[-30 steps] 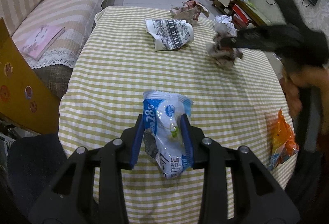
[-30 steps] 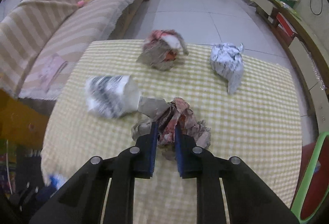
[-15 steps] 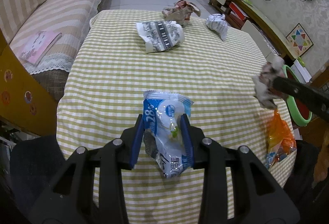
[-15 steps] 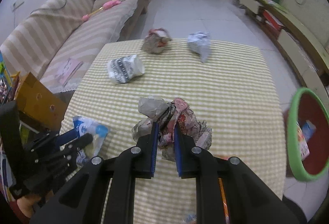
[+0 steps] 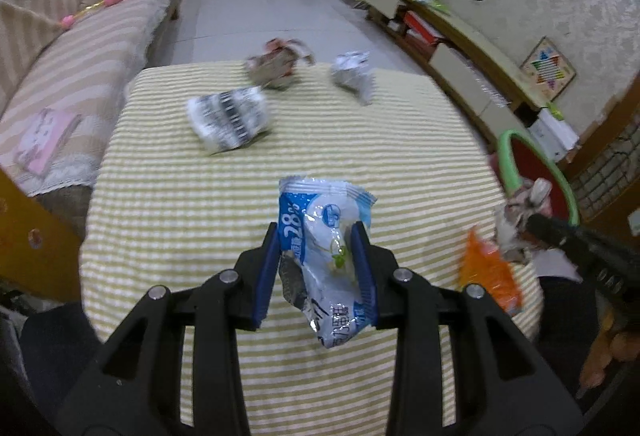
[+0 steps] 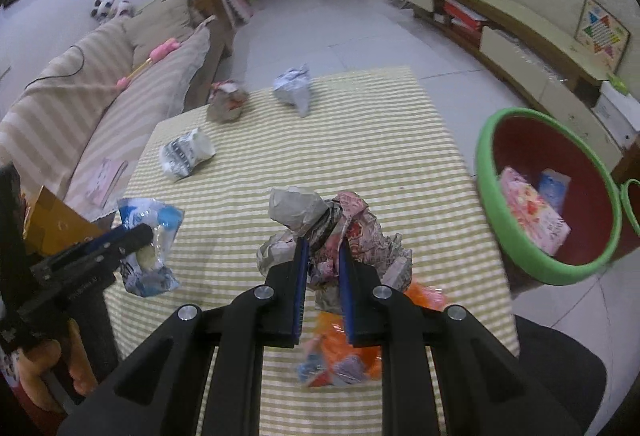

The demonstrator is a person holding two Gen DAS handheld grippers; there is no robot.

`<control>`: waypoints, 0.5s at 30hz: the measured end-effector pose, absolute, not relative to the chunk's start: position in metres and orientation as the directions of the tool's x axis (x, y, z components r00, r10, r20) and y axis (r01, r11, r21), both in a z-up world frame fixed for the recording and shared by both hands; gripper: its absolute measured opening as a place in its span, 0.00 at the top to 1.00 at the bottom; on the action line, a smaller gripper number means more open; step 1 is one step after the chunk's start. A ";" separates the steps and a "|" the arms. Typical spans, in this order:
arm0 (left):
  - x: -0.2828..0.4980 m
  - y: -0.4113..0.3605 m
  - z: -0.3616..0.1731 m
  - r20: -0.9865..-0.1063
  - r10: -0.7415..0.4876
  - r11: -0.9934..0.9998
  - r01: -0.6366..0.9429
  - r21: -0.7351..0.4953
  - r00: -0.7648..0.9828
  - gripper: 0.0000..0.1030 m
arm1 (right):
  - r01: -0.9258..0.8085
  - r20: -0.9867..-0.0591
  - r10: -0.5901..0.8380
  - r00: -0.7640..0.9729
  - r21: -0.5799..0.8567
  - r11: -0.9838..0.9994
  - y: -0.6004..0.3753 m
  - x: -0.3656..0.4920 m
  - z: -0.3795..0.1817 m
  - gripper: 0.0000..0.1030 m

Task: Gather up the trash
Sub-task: 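Carry the packet and crumpled paper over the bin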

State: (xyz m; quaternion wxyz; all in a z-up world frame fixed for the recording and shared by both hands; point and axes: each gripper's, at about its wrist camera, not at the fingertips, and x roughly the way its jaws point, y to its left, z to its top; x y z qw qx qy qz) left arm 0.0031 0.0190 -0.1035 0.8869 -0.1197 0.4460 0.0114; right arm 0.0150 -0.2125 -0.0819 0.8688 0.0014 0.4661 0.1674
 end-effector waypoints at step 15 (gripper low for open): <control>0.042 -0.034 -0.066 -0.740 -0.157 0.982 0.023 -0.189 0.654 0.68 | -0.191 -0.770 0.273 0.577 0.198 0.961 -0.265 0.012 -0.064 0.86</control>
